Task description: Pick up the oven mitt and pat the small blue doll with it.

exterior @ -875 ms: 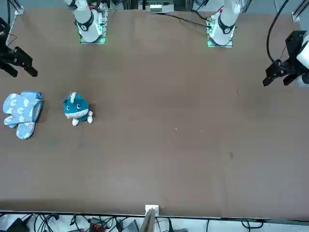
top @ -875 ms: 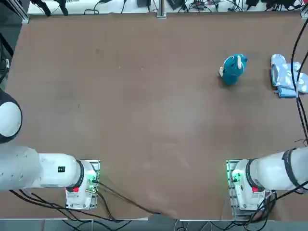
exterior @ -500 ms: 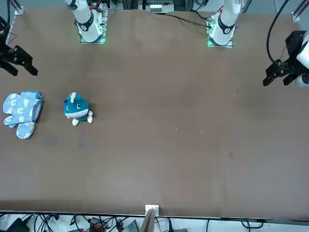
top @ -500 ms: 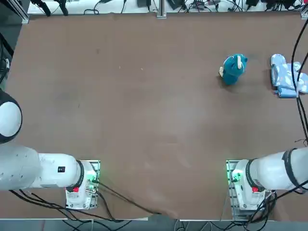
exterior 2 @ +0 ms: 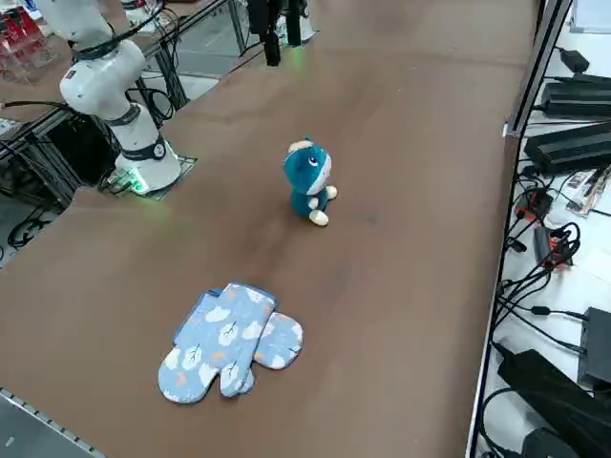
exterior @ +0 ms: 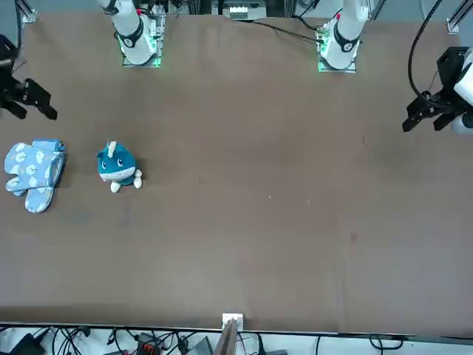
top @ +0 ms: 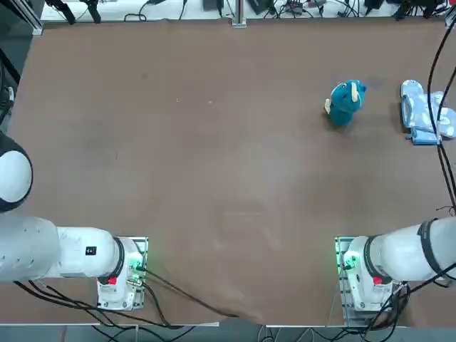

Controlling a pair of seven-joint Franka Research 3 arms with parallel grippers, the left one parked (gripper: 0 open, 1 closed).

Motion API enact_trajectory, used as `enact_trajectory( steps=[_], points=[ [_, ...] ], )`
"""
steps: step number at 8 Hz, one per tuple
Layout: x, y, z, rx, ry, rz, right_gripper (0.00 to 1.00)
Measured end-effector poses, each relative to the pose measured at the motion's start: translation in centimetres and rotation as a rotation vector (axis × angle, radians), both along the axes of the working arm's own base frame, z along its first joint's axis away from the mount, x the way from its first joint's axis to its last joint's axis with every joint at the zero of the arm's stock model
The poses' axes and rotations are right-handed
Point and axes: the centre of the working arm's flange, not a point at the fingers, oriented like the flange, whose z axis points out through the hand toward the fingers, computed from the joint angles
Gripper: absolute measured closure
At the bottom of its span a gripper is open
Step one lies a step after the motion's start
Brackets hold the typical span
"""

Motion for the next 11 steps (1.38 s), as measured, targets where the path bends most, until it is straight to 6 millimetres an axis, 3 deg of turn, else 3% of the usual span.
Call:
enact_trajectory(
  steps=[4, 8, 11],
  points=[
    [1.8, -2.2, -8.7, -0.174, 0.039, 0.036, 0.00],
    [1.6, -9.2, -17.3, -0.187, 0.025, -0.028, 0.00],
    [1.6, -12.6, -23.8, -0.240, -0.004, 0.002, 0.00]
  ],
)
